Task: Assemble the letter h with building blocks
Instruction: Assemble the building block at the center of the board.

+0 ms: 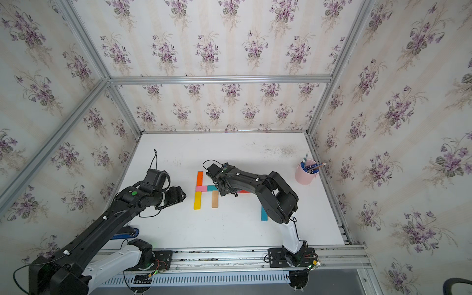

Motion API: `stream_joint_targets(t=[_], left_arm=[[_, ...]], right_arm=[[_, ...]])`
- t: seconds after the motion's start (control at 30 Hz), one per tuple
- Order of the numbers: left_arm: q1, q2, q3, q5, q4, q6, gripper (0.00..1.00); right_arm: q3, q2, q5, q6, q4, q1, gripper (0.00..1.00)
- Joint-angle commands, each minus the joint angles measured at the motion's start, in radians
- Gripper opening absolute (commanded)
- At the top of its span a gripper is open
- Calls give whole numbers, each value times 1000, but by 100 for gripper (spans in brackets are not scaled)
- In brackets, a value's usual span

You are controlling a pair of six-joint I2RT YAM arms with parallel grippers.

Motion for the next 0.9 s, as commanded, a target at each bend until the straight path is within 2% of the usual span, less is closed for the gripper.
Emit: stream_joint_targets(t=[0.0,0.57,0.77,0.87], left_arm=[[1,-3,-1,0,7,9,75],[3,-6,-14,2,10,11,75],[4,-9,-10,2,9,10,75],[4,-12,-6,2,3,11,75]], right_arm=[[2,9,15,6,-7,-1,92],[0,-6,-11,6,11,-20,88],[-2,-73,-36,12,24,-29,89],[-77,-161,-121,32,78,-101,89]])
